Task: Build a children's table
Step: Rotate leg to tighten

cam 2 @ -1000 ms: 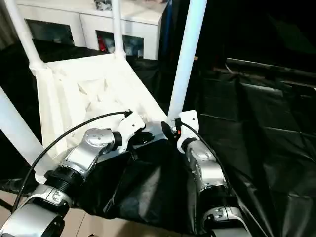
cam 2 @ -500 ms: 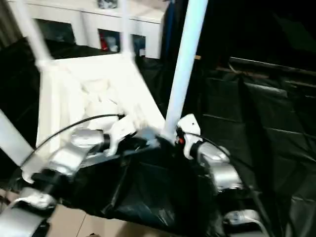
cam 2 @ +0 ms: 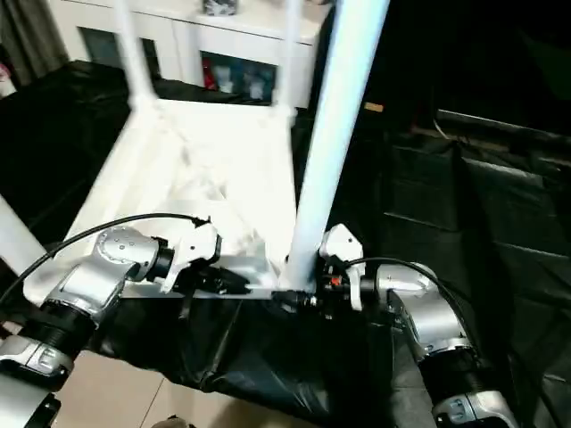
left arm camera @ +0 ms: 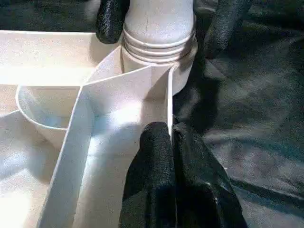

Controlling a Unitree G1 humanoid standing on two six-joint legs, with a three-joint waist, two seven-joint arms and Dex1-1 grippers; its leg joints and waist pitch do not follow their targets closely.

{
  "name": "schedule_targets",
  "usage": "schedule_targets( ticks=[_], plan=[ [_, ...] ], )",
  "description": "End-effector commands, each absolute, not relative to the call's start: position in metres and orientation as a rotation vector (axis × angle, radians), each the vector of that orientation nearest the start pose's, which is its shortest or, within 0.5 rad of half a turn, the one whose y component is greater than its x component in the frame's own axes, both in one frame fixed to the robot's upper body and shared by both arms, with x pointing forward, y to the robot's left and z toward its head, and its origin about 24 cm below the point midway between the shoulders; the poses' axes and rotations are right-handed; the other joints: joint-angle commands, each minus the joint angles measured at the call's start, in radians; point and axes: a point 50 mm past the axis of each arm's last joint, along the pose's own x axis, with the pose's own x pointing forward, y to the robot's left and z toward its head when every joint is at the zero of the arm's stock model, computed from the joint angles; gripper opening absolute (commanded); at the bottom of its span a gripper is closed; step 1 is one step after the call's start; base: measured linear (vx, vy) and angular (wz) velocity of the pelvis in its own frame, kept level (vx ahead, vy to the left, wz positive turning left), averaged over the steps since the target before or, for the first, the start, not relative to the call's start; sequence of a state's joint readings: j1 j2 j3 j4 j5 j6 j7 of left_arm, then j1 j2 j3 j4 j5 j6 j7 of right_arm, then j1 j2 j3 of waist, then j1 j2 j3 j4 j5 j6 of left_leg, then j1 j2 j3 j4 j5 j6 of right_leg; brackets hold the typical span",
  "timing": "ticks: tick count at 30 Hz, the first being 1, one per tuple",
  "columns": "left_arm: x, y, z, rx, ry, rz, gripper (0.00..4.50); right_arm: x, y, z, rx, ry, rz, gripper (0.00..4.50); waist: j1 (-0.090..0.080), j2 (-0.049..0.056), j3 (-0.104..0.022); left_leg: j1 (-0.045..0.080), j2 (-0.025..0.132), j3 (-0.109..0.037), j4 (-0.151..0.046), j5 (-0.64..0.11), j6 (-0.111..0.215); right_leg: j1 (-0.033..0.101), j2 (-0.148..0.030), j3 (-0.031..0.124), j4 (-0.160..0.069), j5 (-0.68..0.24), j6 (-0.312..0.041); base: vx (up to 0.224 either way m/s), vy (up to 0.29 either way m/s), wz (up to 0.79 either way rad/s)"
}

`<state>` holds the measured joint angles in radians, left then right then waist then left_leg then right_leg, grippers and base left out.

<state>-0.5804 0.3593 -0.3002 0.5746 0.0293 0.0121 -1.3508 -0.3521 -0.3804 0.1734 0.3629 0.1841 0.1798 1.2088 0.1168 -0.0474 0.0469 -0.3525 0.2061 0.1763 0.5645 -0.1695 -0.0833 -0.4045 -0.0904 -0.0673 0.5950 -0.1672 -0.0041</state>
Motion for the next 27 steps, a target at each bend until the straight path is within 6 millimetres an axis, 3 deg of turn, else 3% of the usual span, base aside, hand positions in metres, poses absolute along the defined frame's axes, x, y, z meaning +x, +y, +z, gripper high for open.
schedule_targets(
  ticks=[1,9,12,15,20,24,27],
  plan=[
    [0.309,0.119,0.056,0.459,0.395,-1.525,0.0,0.269,-0.136,0.036,-0.082,0.378,1.412,3.56,-0.001,0.005,-0.056,0.006,0.029,0.001,-0.068,-0.292,0.022,0.046,-0.051,0.04,-0.068,-0.271,-0.201,0.0,0.0,0.0],
    [0.31,0.122,0.057,0.461,0.395,-1.531,0.0,0.263,-0.134,0.033,-0.116,0.395,1.431,2.94,0.004,0.003,-0.059,0.004,0.028,0.001,-0.064,-0.254,0.024,0.048,-0.05,0.04,-0.062,-0.214,-0.206,0.0,0.0,0.0],
    [0.31,0.122,0.056,0.464,0.394,-1.524,0.0,0.263,-0.133,0.033,-0.118,0.396,1.433,2.65,0.006,0.004,-0.058,0.006,0.028,0.002,-0.065,-0.267,0.023,0.047,-0.051,0.04,-0.065,-0.236,-0.203,0.0,0.0,0.0],
    [0.311,0.123,0.056,0.47,0.391,-1.508,0.0,0.26,-0.131,0.03,-0.118,0.396,1.435,2.59,0.007,0.002,-0.057,0.006,0.028,0.0,-0.067,-0.284,0.018,0.046,-0.052,0.04,-0.068,-0.278,-0.188,0.0,0.0,0.0],
    [0.314,0.121,0.055,0.466,0.377,-1.465,0.0,0.259,-0.13,0.028,-0.103,0.383,1.403,2.54,0.008,0.002,-0.058,0.006,0.028,0.0,-0.066,-0.275,0.017,0.046,-0.052,0.041,-0.067,-0.265,-0.188,0.0,0.0,0.0],
    [0.32,0.11,0.053,0.455,0.361,-1.372,0.0,0.267,-0.126,0.023,-0.08,0.352,1.268,2.54,0.006,0.002,-0.053,0.01,0.026,-0.002,-0.07,-0.323,0.005,0.041,-0.054,0.04,-0.078,-0.348,-0.169,0.0,0.0,0.0],
    [0.325,0.086,0.052,0.425,0.332,-1.287,0.0,0.285,-0.12,0.011,-0.076,0.372,0.994,2.54,-0.008,0.0,-0.047,0.014,0.022,-0.009,-0.073,-0.387,-0.023,0.034,-0.058,0.035,-0.094,-0.502,-0.122,0.0,0.0,0.0]
  ],
)
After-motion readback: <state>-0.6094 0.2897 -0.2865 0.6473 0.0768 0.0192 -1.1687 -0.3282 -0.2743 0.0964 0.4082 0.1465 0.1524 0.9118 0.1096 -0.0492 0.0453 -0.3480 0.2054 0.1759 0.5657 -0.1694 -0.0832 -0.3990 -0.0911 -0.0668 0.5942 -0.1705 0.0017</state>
